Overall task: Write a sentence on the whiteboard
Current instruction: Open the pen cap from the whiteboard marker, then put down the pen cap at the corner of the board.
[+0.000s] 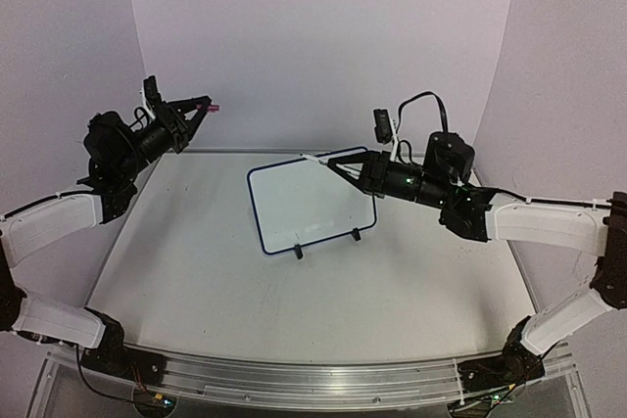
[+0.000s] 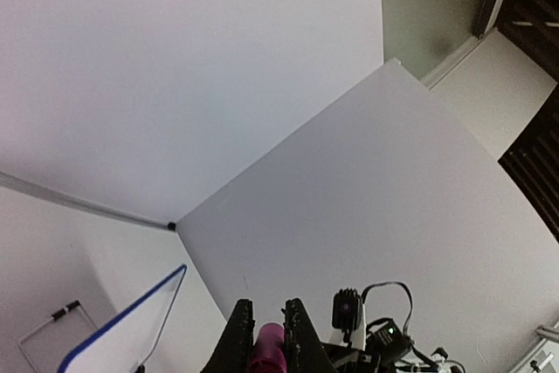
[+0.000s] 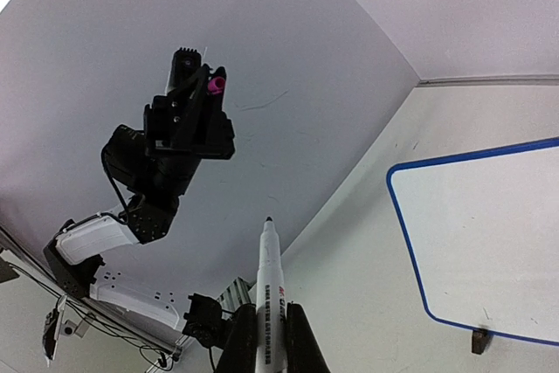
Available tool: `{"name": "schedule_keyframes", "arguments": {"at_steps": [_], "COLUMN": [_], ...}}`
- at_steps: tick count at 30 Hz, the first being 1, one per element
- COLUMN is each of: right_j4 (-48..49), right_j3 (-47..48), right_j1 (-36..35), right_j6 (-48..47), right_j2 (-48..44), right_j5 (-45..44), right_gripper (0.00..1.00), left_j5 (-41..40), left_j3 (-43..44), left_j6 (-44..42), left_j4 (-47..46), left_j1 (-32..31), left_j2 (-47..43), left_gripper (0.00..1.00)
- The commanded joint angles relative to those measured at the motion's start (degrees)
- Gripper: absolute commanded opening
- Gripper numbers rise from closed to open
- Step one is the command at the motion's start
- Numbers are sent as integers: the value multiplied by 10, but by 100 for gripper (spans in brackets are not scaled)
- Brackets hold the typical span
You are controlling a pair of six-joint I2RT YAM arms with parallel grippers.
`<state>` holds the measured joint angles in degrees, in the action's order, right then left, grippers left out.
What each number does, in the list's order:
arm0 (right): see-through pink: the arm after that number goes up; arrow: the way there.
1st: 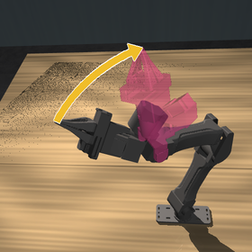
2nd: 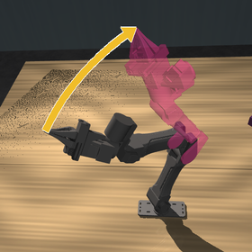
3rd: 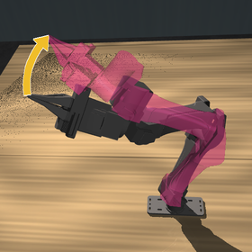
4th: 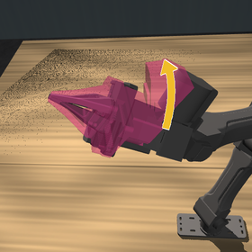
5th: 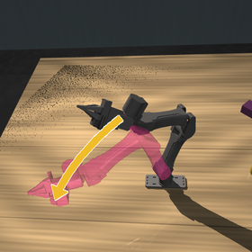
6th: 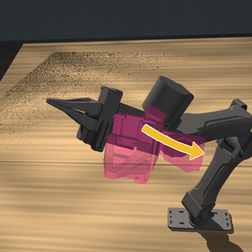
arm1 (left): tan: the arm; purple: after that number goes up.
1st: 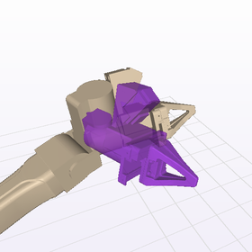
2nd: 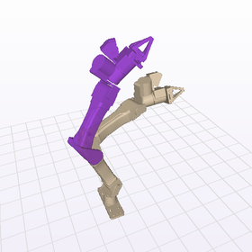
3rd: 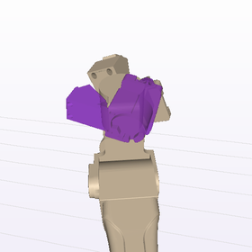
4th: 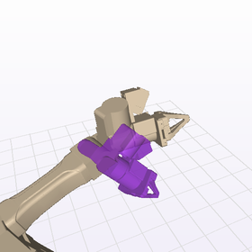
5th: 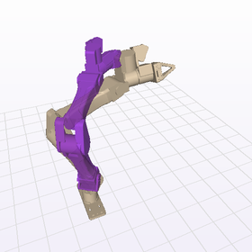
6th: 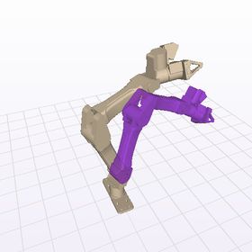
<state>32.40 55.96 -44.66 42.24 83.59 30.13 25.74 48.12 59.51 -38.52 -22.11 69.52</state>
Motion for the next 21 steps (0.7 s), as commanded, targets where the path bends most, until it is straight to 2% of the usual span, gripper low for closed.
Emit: {"name": "schedule_keyframes", "arguments": {"at_steps": [1, 4, 5, 7, 9, 10, 11, 13, 16, 21], "right_j4": [-5, -28, -49, -111, -181, -189, -212, -217, -216, -201], "right_j3": [-36, -45, -43, -28, -11, -9, -3, -1, 10, 23], "right_j1": [13, 21, 21, 20, 5, -2, -12, -19, -20, -28], "right_j6": [-2, -19, -33, -83, -136, -150, -171, -180, -181, -177], "right_j2": [-60, -86, -94, -113, -124, -126, -129, -125, -102, -69], "right_j5": [-1, -6, -14, -37, -88, -96, -121, -128, -123, -125], "right_gripper": [0, 0, 0, 0, 0, 0, 0, 0, 0, 0], "left_j5": [26, 46, 45, 26, -3, -11, -30, -32, -18, -64], "left_j3": [-4, -12, -19, -27, -36, -39, -64, -103, -169, -183], "left_j6": [51, 4, -26, -122, -207, -214, -228, -222, -188, -171], "left_j4": [-65, 7, 57, 237, 358, 370, 426, 426, 374, 389], "left_j1": [39, 40, 40, 40, 39, 39, 39, 39, 31, -17], "left_j2": [-23, -34, -44, -64, -75, -77, -82, -86, -75, -27], "left_gripper": [0, 0, 0, 0, 0, 0, 0, 0, 0, 0]}}
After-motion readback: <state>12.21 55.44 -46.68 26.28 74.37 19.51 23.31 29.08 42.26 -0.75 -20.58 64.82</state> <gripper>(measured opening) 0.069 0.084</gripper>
